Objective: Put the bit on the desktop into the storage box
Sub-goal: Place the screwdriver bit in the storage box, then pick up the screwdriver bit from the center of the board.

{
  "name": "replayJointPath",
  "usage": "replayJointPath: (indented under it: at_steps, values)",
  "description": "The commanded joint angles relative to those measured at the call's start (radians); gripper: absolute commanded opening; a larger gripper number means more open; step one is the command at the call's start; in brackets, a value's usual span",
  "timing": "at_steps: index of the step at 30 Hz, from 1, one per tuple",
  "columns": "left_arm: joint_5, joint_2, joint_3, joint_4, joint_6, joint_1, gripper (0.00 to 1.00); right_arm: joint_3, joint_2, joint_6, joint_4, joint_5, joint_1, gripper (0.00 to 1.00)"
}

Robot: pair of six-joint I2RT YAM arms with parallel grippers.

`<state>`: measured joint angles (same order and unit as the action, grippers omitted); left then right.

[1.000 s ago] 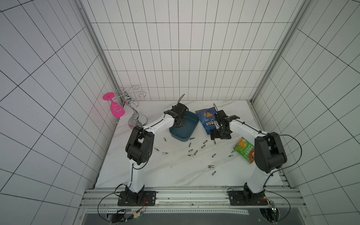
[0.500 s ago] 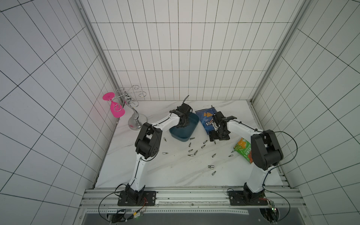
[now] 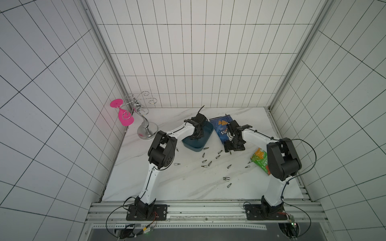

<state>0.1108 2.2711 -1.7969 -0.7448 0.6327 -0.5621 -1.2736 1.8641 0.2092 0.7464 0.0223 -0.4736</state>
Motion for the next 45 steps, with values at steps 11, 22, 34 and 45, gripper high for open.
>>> replayJointPath:
  at_steps: [11, 22, 34, 45]
  values:
    - [0.001, 0.013, -0.026, -0.01, -0.033, -0.004, 0.04, -0.02, 0.057, -0.01, -0.008, 0.024, -0.009, 0.56]
    - [0.013, -0.012, -0.018, -0.013, -0.036, -0.004, 0.35, -0.018, 0.08, -0.016, -0.008, 0.042, -0.009, 0.41]
    - [0.053, -0.124, -0.048, -0.049, -0.039, -0.004, 0.55, -0.007, 0.093, -0.024, 0.004, 0.039, -0.009, 0.26]
    - [0.091, -0.342, 0.024, -0.129, -0.035, 0.041, 0.57, -0.002, 0.111, -0.016, 0.005, 0.072, -0.009, 0.06]
